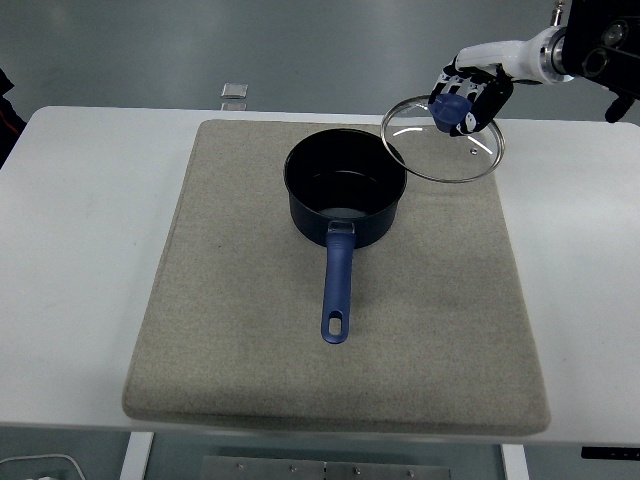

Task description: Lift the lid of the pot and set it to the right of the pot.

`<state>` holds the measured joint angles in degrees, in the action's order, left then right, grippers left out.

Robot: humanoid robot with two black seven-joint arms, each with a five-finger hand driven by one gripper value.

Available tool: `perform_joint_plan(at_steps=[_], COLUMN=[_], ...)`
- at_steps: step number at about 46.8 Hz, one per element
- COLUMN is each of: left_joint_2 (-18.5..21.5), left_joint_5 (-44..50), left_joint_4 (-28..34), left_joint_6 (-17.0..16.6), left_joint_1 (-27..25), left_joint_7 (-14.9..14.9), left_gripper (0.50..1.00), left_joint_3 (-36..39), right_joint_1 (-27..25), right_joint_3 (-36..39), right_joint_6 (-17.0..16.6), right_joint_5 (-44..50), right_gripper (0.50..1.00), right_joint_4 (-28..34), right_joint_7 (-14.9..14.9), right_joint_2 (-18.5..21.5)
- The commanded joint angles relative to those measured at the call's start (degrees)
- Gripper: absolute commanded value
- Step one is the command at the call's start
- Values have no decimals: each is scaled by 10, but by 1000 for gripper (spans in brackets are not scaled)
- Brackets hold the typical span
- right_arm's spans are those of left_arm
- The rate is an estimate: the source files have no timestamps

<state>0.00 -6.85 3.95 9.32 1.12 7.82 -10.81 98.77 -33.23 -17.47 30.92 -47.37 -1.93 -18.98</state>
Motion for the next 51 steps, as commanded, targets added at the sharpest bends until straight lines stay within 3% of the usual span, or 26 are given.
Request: perform_joint_plan(at_steps=[1, 25, 51], left_joint_2=[0, 0, 0], left_joint_5=[0, 0, 0], left_joint_4=[0, 0, 0], left_joint_6=[1, 0, 0], left_joint_1=[0, 0, 0], left_joint_7=[0, 0, 0], left_gripper=[1000, 1000, 1000], left_joint_3=[0, 0, 0], right_joint_1=[-12, -73, -90], right_joint_3=[1, 11, 9], right_joint_6=[2, 34, 35], right_joint_5=[1, 22, 38], right_gripper=[509, 517, 521], right_joint_4=[0, 5, 25], right_joint_7=[0, -1, -3], right_joint_2=[-11, -15, -16])
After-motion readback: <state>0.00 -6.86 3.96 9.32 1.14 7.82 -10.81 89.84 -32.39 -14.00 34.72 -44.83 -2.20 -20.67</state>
